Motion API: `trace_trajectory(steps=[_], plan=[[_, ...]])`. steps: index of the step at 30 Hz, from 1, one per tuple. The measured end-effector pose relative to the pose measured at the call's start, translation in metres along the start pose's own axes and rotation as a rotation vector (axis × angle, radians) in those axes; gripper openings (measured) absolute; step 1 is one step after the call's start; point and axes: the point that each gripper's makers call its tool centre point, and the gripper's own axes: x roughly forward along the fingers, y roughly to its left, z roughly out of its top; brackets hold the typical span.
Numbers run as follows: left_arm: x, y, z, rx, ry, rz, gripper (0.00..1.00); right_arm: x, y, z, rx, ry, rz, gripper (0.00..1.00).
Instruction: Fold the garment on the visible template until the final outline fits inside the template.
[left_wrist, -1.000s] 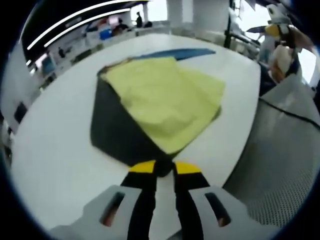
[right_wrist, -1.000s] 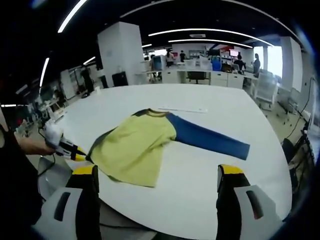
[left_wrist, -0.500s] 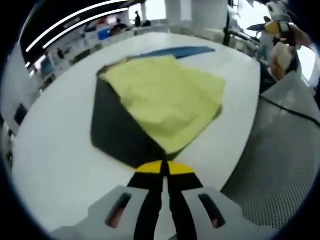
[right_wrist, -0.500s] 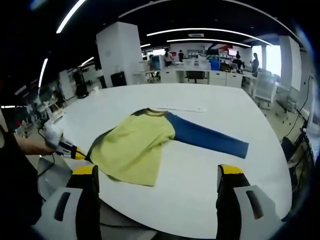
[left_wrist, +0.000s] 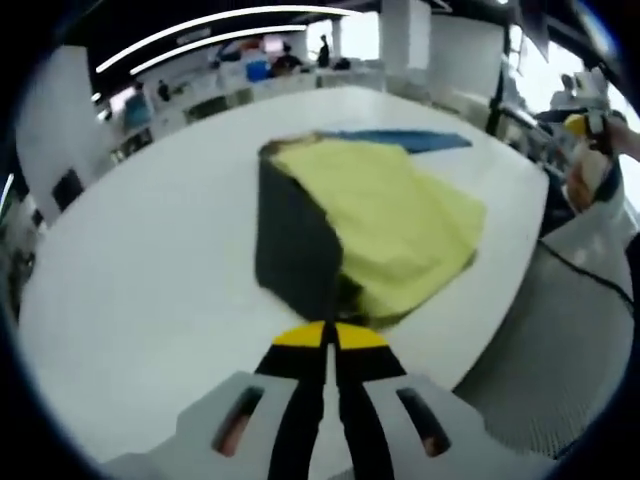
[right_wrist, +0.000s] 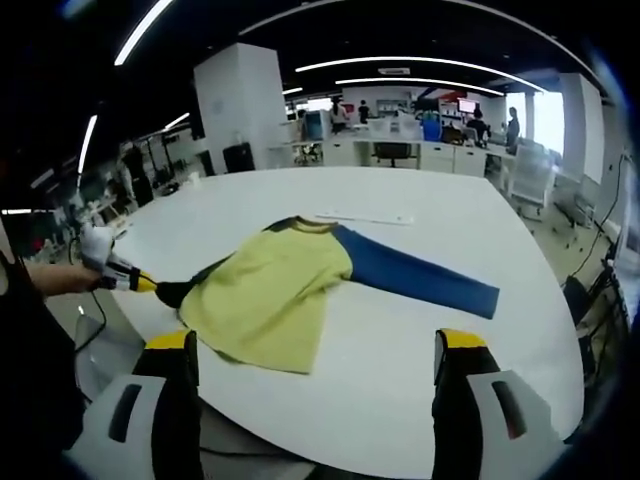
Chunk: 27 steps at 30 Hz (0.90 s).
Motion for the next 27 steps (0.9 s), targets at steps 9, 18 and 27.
trace_trajectory(steps=[9, 18, 27], plan=[[-0.011, 0.034, 0.009, -0.077, -0.031, 0.052, 0.0, -0.001, -0.001, 0.002, -0.005, 0.001, -0.005, 0.97], [-0.024, 0.076, 0.016, -0.146, -0.062, 0.13, 0.0, 0.0, -0.003, 0.003, -0.011, 0.006, -0.01, 0.97], [-0.041, 0.107, 0.025, -0.203, -0.088, 0.202, 0.0, 0.004, 0.002, 0.004, -0.013, 0.012, -0.006, 0.97]])
